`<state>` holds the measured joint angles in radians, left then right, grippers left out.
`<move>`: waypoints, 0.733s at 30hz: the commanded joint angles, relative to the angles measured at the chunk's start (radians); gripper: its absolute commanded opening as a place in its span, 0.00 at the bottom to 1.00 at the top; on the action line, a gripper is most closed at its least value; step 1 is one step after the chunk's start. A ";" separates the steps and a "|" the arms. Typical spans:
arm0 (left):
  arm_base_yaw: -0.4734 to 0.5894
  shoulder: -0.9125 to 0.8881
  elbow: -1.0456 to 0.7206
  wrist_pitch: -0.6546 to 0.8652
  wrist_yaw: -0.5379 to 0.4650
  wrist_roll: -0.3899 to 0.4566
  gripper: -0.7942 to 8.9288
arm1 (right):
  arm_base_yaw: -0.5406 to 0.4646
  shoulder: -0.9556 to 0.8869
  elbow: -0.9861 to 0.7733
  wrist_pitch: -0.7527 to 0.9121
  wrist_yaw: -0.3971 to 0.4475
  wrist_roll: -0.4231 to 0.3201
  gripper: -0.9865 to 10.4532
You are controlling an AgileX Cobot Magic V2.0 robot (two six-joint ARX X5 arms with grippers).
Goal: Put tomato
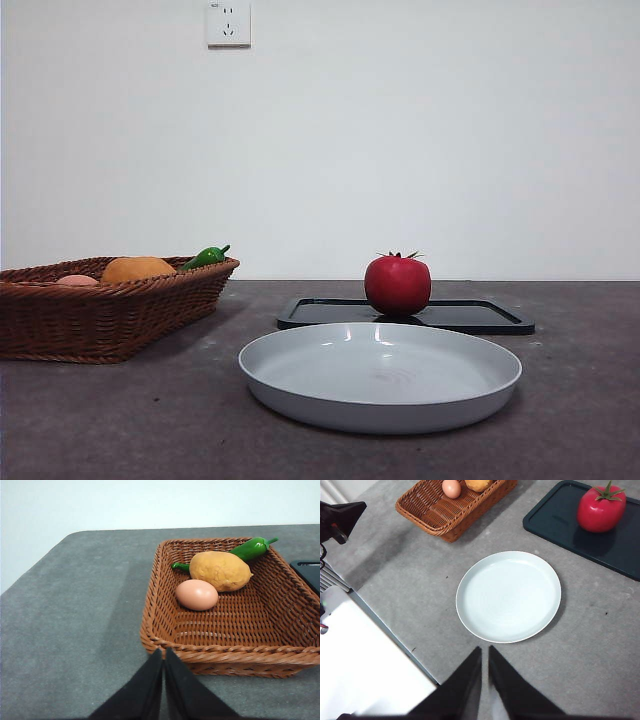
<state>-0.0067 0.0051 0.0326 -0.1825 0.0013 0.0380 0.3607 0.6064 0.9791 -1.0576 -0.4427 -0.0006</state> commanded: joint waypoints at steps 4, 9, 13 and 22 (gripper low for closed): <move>0.002 -0.002 -0.021 -0.007 -0.002 -0.006 0.09 | 0.005 0.006 0.008 0.010 -0.002 -0.011 0.10; 0.002 -0.002 -0.021 -0.007 -0.002 -0.005 0.09 | 0.005 0.005 0.008 0.010 -0.003 -0.012 0.10; 0.002 -0.002 -0.021 -0.007 -0.002 -0.005 0.09 | -0.050 -0.017 0.008 0.059 0.006 -0.087 0.10; 0.002 -0.002 -0.021 -0.006 -0.002 -0.006 0.09 | -0.275 -0.174 -0.188 0.486 0.006 -0.078 0.10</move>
<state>-0.0067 0.0051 0.0326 -0.1825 0.0010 0.0376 0.0895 0.4374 0.8143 -0.6022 -0.4389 -0.0738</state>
